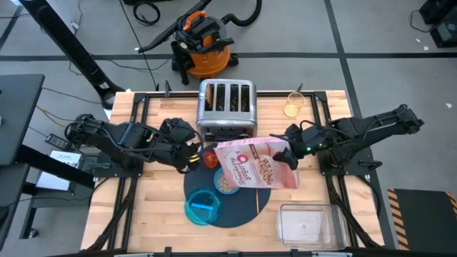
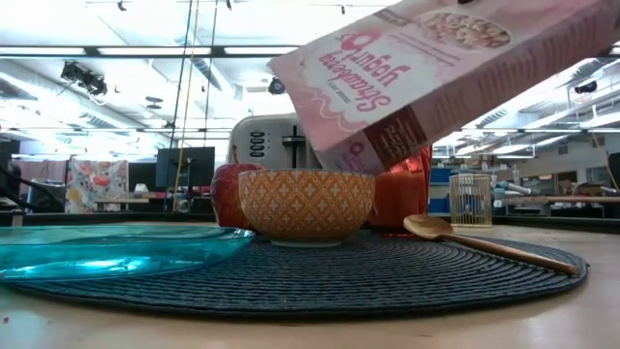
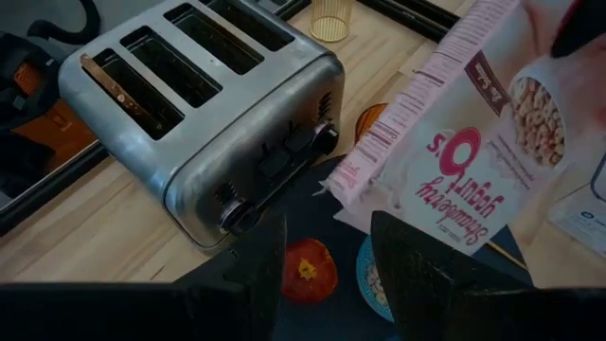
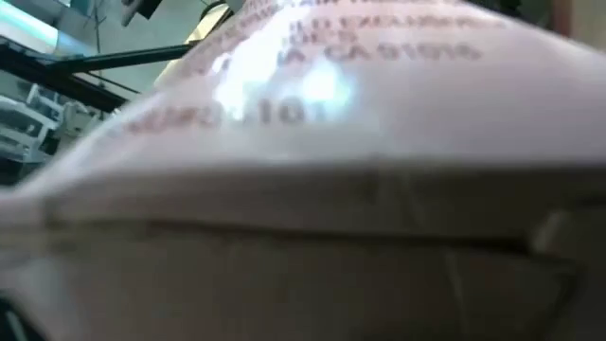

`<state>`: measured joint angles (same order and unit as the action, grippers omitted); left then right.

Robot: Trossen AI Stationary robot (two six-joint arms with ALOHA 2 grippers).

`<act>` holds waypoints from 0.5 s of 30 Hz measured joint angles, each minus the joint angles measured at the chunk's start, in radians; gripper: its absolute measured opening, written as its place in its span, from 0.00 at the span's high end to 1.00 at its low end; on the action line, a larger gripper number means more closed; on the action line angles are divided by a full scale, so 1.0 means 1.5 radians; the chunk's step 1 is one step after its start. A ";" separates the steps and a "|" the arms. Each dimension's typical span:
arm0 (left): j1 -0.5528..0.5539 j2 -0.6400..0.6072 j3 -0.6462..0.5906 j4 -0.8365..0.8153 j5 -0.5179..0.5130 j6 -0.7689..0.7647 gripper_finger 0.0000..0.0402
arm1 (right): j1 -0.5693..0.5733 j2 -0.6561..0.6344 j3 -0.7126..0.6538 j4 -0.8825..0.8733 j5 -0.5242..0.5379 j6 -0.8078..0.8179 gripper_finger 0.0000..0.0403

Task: Arrange a breakfast setting
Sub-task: Pour the pink cereal box into the blue bowl

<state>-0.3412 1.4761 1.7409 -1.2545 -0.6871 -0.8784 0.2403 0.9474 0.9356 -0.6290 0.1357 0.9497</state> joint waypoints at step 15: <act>0.000 0.000 0.000 0.000 0.000 0.007 0.59 | -0.006 0.000 0.000 0.027 -0.019 -0.279 0.59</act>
<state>-0.3412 1.4761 1.7409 -1.2541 -0.6872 -0.8679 0.2314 0.9474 0.9356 -0.5888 0.1071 0.5312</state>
